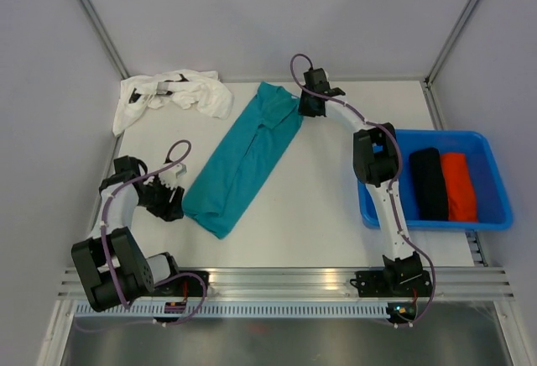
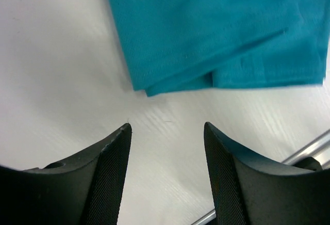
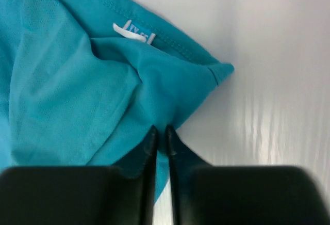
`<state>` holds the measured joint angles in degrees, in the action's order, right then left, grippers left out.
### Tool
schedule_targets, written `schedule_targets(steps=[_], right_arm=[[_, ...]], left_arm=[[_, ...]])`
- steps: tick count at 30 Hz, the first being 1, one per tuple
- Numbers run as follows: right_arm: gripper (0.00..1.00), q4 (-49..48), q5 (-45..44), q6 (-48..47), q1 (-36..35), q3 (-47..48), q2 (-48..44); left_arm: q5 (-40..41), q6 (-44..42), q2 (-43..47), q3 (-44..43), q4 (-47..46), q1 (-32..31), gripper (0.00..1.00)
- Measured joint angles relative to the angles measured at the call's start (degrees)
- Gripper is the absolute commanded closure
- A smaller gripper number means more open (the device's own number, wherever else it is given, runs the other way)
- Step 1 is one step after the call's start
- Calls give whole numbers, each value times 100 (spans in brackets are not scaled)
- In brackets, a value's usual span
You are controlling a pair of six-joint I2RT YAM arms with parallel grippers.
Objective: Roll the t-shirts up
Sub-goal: Fold the tshirt
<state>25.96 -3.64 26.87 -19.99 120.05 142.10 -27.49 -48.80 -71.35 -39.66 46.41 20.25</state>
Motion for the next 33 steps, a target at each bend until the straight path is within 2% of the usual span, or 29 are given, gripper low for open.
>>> schedule_targets(steps=[1, 2, 4, 7, 8, 10, 13, 15, 17, 20, 23, 25, 33], right_arm=[[61, 17, 33, -17, 15, 308, 166], [56, 55, 68, -11, 26, 645, 354], [50, 153, 120, -109, 35, 1099, 575], [47, 291, 103, -275, 22, 1067, 474], [47, 275, 59, -343, 20, 820, 310], [46, 101, -39, -540, -24, -278, -367], [46, -184, -232, -918, -197, -2105, -1718], [46, -455, -256, -1349, -549, -3246, -2809], [46, -765, -173, -1718, -1172, -4017, -3687], [46, -1401, 201, -2173, -2717, -4706, -4531], [45, -1655, 487, -2444, -3958, -4813, -4441], [45, -1602, 570, -2544, -4430, -4723, -4094], [44, -782, 531, -2634, -4896, -3880, -2649]], left_arm=[[-133, -107, 133, 0, 155, -4, 36], [-249, -203, 223, 0, 299, -7, 36], [-424, -323, 310, 0, 542, -9, 37], [-529, -345, 341, -4, 719, -9, 37], [-546, -313, 348, -13, 734, -7, 37], [-542, -153, 348, -72, 699, 2, 37], [-446, 330, 348, -256, 516, 61, 37], [-398, 619, 348, -389, 376, 103, 37], [-363, 879, 348, -494, 221, 129, 37], [-297, 1134, 352, -529, 59, 133, 37], [-256, 1290, 354, -529, 7, 133, 37], [-243, 1362, 369, -529, -4, 142, 37], [-199, 1392, 625, -529, -22, 142, 37]])
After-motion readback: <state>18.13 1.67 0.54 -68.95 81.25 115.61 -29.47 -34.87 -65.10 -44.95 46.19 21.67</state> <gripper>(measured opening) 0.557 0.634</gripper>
